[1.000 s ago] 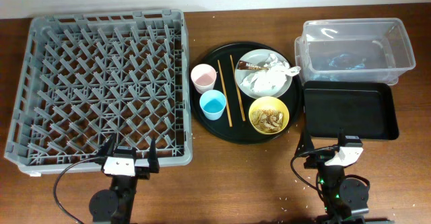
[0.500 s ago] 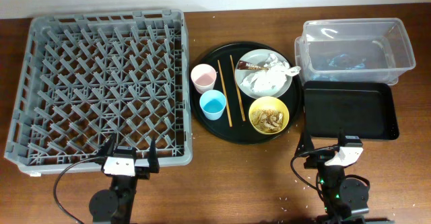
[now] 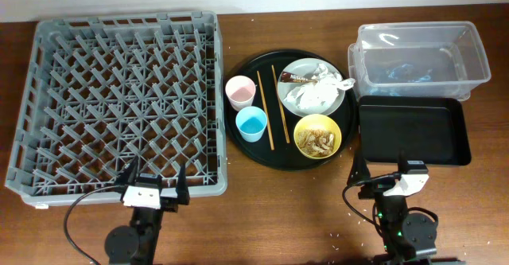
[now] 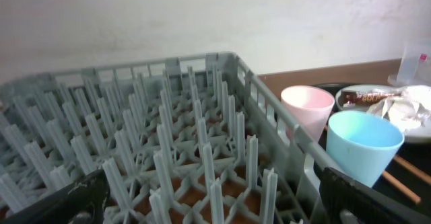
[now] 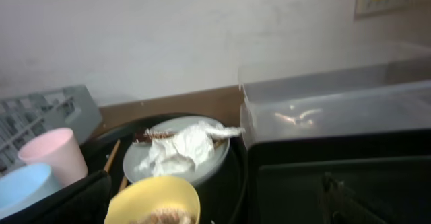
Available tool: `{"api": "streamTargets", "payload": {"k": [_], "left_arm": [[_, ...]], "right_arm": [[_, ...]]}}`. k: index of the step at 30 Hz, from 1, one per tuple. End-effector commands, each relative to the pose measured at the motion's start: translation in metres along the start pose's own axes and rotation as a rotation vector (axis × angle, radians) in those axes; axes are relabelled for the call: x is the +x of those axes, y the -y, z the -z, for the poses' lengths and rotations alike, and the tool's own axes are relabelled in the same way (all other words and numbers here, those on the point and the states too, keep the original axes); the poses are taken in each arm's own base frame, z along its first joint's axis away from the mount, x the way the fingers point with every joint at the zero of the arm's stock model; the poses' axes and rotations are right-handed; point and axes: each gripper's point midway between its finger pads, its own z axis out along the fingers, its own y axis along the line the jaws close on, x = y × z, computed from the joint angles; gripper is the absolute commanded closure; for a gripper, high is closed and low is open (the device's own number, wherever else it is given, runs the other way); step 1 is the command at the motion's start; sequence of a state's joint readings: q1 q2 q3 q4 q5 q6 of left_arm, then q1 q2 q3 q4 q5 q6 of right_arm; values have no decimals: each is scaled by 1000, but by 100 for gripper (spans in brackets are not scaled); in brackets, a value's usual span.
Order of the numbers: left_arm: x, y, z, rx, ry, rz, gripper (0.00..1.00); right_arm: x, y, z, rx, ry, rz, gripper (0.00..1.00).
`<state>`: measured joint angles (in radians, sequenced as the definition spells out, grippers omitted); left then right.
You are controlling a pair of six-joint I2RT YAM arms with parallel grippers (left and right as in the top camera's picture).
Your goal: Sort waste into correct bins and load items into the dishwasher rack
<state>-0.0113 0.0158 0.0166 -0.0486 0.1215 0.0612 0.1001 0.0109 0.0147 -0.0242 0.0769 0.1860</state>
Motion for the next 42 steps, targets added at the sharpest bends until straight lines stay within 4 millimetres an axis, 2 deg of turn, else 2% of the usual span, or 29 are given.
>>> {"api": "streamTargets", "payload": {"k": [1,6,7,14,22,27,31,36,42], "left_arm": [[-30,1,4,8,98,-29,1],[-67,0,13,6,191,-41,1],[-79,0,16,5,210,-44,1],[-120,0,33,0,261,-51,1],[-152,-3,36,-1,216,-45,1],[-178,-7,25,-5,159,-37,1],[-190,-10,10,1,67,-25,1],[-196,-23,-11,-43,-113,-13,1],[-201,-29,-37,-40,-327,7,1]], "right_arm": [[-22,-11,3,-48,63,40,2],[-57,-27,12,-112,138,159,1],[-72,-29,17,-114,169,170,2],[-117,-38,33,-123,272,236,2],[-155,-49,44,-138,330,335,2],[-168,-62,30,-191,264,347,2],[-175,-75,12,-245,151,351,2],[-188,-92,-11,-319,-52,340,2],[-201,-97,-42,-312,-331,315,2]]}}
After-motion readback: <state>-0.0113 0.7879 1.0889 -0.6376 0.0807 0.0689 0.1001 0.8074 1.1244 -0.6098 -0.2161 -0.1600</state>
